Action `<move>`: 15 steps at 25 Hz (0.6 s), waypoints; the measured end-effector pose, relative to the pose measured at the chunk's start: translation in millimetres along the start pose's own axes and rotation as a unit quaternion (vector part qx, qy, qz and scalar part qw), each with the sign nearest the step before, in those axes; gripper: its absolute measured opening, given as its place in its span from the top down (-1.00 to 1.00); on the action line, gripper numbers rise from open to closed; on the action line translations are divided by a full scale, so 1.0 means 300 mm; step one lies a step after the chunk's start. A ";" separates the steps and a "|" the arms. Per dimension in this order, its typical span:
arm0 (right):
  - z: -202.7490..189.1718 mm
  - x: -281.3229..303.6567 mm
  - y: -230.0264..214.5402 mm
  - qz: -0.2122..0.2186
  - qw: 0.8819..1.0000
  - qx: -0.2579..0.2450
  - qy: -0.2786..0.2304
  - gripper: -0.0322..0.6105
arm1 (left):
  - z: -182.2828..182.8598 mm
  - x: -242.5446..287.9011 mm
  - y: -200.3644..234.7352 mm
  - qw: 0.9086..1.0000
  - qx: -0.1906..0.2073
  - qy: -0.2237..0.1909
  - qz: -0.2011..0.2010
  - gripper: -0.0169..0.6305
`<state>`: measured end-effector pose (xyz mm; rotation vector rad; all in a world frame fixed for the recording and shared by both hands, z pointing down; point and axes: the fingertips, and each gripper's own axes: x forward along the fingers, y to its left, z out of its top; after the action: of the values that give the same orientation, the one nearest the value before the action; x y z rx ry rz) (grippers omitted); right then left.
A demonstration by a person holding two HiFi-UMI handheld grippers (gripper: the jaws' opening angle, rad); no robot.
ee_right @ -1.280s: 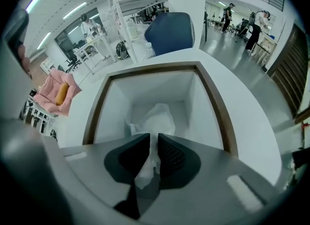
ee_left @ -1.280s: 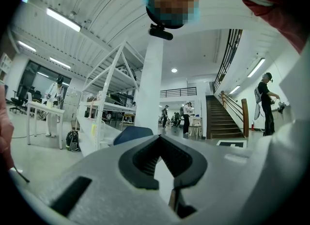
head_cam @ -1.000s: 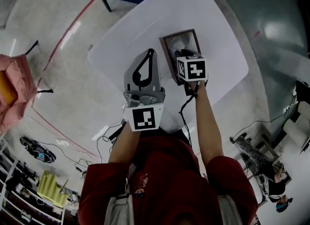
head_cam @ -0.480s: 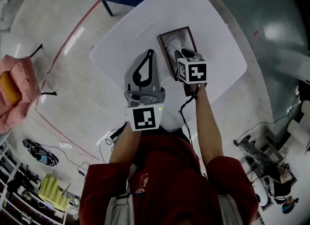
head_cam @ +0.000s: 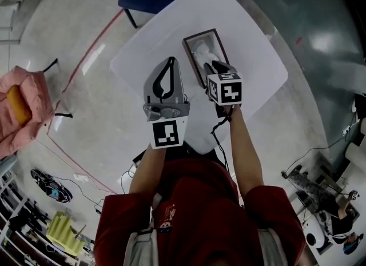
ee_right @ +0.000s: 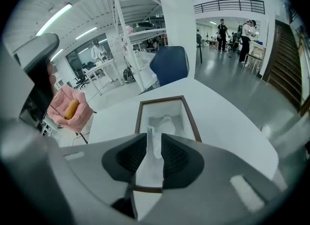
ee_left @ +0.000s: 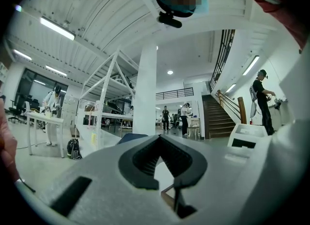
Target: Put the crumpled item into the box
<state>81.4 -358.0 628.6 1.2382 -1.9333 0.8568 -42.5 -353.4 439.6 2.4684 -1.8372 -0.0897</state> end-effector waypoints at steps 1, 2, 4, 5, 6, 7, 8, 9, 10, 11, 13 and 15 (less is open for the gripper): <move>-0.002 -0.019 0.002 -0.001 1.000 -0.001 -0.006 0.60 | 0.007 -0.010 -0.005 1.000 -0.004 -0.002 0.002 0.94; -0.003 -0.039 0.003 -0.002 1.000 -0.001 -0.014 0.60 | 0.015 -0.019 -0.010 1.000 -0.007 -0.004 0.003 0.94; -0.001 -0.080 0.003 -0.004 1.000 0.001 -0.029 0.60 | 0.030 -0.035 -0.023 1.000 -0.007 -0.006 0.004 0.94; -0.001 -0.101 0.004 -0.004 0.999 0.002 -0.036 0.60 | 0.038 -0.043 -0.030 1.000 -0.006 -0.006 0.004 0.94; -0.001 -0.123 0.006 -0.004 0.999 0.002 -0.043 0.59 | 0.048 -0.051 -0.037 1.000 -0.006 -0.007 0.004 0.94; -0.002 -0.147 0.010 -0.004 0.999 0.001 -0.050 0.59 | 0.057 -0.060 -0.045 1.000 -0.007 -0.008 0.005 0.94; -0.004 -0.172 0.014 -0.003 0.998 -0.001 -0.057 0.59 | 0.066 -0.069 -0.054 1.000 -0.007 -0.007 0.005 0.94; -0.006 -0.199 0.020 -0.003 0.998 -0.002 -0.064 0.59 | 0.075 -0.081 -0.065 1.000 -0.006 -0.005 0.005 0.94; -0.008 -0.225 0.025 -0.003 0.997 -0.003 -0.072 0.59 | 0.083 -0.093 -0.076 1.000 -0.006 -0.004 0.004 0.94; -0.008 -0.250 0.030 -0.004 0.997 -0.003 -0.081 0.58 | 0.090 -0.105 -0.087 1.000 -0.004 -0.003 0.003 0.94; -0.007 -0.297 0.039 -0.003 0.995 -0.004 -0.098 0.58 | 0.090 -0.133 -0.103 1.000 0.007 0.007 0.002 0.94; -0.011 -0.344 0.048 -0.001 0.994 -0.008 -0.113 0.58 | 0.089 -0.162 -0.123 1.000 0.020 0.015 -0.002 0.94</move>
<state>101.4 -300.8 543.8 1.3773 -2.1105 0.7250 -23.6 -296.6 410.5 2.4853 -1.8402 -0.0163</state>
